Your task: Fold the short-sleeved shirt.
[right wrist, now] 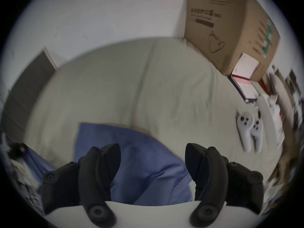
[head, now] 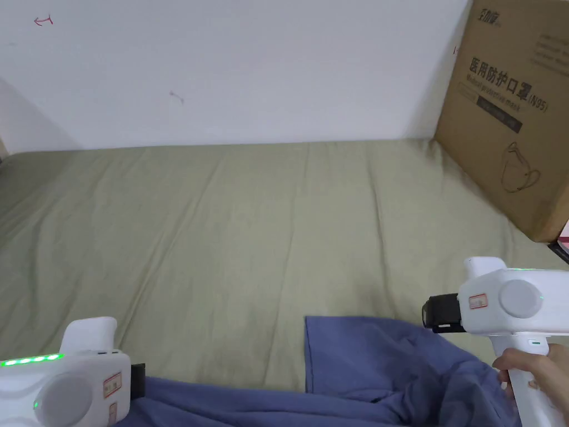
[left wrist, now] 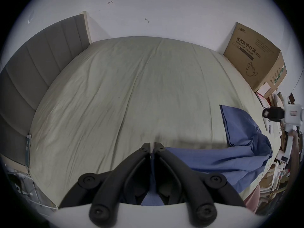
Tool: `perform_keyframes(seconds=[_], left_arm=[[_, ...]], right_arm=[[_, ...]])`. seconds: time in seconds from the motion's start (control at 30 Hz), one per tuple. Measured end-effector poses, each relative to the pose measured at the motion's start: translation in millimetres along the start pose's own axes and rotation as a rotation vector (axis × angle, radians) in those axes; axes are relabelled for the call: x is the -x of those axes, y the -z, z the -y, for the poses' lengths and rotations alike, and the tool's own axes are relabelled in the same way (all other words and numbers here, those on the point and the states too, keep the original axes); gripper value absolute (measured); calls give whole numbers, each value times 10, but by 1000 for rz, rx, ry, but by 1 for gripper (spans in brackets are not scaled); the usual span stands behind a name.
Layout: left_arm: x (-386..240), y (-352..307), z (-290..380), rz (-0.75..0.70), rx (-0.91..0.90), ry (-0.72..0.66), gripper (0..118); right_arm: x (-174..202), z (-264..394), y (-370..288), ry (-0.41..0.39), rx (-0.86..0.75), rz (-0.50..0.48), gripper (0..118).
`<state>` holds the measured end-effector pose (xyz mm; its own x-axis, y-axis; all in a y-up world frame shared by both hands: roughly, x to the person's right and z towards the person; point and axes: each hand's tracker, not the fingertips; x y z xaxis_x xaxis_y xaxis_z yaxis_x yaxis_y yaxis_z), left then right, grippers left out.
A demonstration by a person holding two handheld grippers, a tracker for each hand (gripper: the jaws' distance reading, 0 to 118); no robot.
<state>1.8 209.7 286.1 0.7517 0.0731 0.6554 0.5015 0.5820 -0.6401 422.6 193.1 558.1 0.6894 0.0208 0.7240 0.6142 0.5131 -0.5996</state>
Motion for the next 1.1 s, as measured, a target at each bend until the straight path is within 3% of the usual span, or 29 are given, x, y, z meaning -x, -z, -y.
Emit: perform_keyframes(seconds=[0.1, 0.2, 0.4, 0.47, 0.57, 0.6, 0.63, 0.8, 1.0, 1.1], left_arm=[[40, 56, -40, 21, 14, -34, 3], [50, 172, -96, -1, 39, -35, 3], [133, 301, -175, -2, 61, -45, 3], [149, 307, -184, -10, 57, -51, 3], [177, 310, -200, -10, 58, -59, 3], [179, 305, -201, -17, 60, -58, 3], [182, 296, -203, -25, 60, -54, 3], [256, 171, -220, -25, 50, -71, 3], [394, -206, -429, -47, -21, -80, 3], [430, -489, -639, -84, -94, -22, 3]], right_arm=[[37, -106, 433, -87, 90, 16, 85], [39, -137, 801, -67, 203, -36, 85], [80, -155, 1012, -82, 214, -69, 79], [72, -148, 967, -82, 211, -71, 56], [61, -171, 853, -102, 187, -53, 34], [58, -176, 821, -103, 181, -54, 6], [59, -185, 793, -99, 183, -51, 3], [33, -233, 572, -40, 134, -50, 3], [-53, -563, -148, -36, -18, -46, 3], [-155, -737, -576, 1, -85, -71, 3]])
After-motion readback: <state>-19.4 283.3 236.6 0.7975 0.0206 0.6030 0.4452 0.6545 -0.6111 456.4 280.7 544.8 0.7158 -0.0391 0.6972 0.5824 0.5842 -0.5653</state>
